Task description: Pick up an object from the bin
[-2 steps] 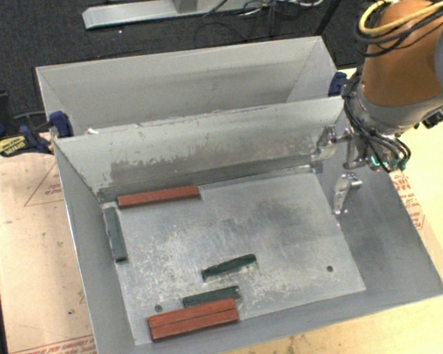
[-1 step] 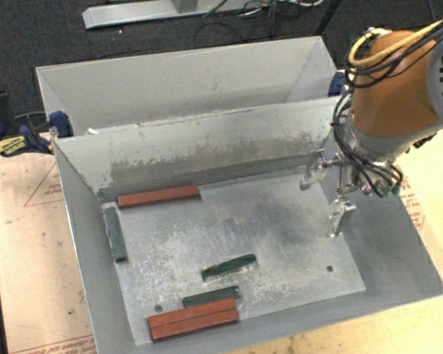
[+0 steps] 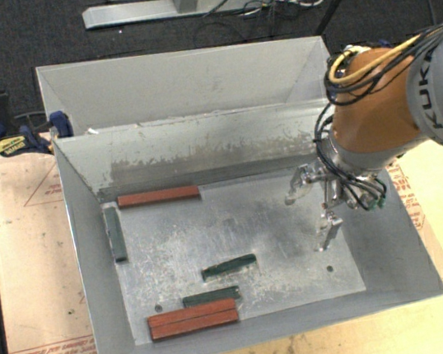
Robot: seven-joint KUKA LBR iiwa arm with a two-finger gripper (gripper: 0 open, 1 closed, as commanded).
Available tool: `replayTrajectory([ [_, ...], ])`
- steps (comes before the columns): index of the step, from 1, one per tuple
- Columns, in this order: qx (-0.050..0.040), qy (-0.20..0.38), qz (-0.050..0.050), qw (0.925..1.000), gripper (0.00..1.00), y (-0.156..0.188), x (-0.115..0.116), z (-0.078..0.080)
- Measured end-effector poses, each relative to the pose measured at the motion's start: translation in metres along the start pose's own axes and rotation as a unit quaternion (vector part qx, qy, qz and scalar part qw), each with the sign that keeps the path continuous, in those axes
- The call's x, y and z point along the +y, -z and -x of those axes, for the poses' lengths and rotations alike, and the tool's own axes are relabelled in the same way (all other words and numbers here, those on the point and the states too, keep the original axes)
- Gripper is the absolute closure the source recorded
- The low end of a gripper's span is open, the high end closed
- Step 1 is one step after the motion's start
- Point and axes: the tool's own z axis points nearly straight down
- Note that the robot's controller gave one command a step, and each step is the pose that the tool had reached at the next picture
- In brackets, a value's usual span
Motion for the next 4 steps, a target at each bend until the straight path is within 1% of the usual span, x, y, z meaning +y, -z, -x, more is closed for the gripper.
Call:
replayTrajectory([
  [1,-0.0052,0.023,-0.001,0.9997,0.0,-0.003,0.015,0.001],
  [2,-0.0061,0.013,-0.002,0.9999,0.0,-0.042,0.047,0.019],
  [3,-0.0084,-0.008,0.0,0.9999,0.0,-0.059,0.061,0.016],
  [4,-0.0101,0.161,-0.001,0.987,1.0,-0.06,0.166,-0.013],
])
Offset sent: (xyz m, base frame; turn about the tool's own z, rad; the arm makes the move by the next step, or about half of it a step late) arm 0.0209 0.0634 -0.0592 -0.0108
